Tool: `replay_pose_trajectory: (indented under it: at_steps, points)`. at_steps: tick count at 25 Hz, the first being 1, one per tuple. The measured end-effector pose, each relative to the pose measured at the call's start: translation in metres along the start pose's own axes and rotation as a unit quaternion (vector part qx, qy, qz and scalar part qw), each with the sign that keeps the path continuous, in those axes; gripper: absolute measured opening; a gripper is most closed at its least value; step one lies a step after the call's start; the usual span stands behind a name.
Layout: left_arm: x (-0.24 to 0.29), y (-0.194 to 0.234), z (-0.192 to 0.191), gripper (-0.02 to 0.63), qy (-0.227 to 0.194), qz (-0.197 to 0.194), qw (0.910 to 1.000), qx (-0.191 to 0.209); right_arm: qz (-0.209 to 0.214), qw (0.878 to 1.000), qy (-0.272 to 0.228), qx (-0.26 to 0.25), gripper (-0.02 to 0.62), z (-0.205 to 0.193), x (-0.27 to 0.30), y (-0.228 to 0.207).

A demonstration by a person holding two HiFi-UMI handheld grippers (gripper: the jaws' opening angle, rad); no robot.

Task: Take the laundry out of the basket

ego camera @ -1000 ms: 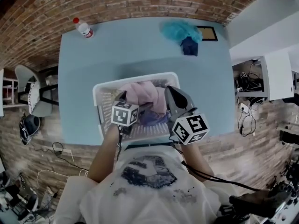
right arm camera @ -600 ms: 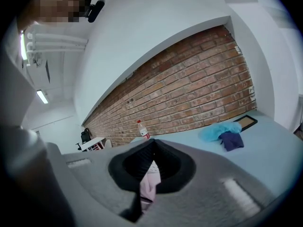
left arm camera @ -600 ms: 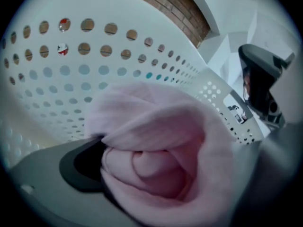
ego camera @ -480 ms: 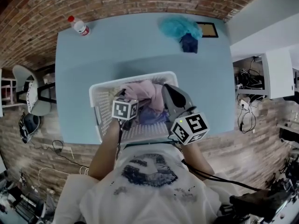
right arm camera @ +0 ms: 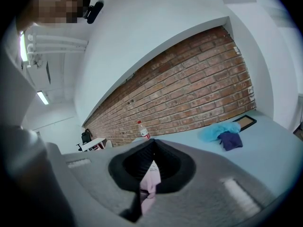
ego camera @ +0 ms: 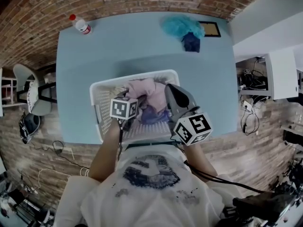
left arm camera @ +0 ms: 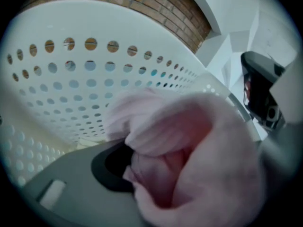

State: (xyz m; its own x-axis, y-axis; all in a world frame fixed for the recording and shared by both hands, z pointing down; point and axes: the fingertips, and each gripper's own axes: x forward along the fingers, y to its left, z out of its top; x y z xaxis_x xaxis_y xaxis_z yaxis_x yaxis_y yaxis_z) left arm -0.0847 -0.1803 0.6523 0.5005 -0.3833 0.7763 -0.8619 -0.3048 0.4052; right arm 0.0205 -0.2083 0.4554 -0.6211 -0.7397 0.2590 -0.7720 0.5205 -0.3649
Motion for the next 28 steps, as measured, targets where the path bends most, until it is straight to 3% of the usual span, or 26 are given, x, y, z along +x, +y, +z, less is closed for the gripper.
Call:
replay_pose_trajectory:
  at_steps: [6, 18, 28]
  points:
    - [-0.009, -0.005, 0.004, 0.192, -0.016, -0.004, 0.9999, -0.005, -0.002, 1.000, -0.006, -0.001, -0.003, 0.002, -0.011, 0.004]
    - [-0.039, -0.019, 0.006, 0.167, -0.059, -0.015, 0.9980, -0.016, -0.005, 1.000, -0.019, 0.003, -0.002, 0.004, -0.034, 0.008]
    - [-0.082, -0.034, 0.022, 0.164, -0.125, -0.011, 0.9921, -0.009, 0.001, 1.000, -0.031, -0.003, -0.002, 0.008, -0.055, 0.021]
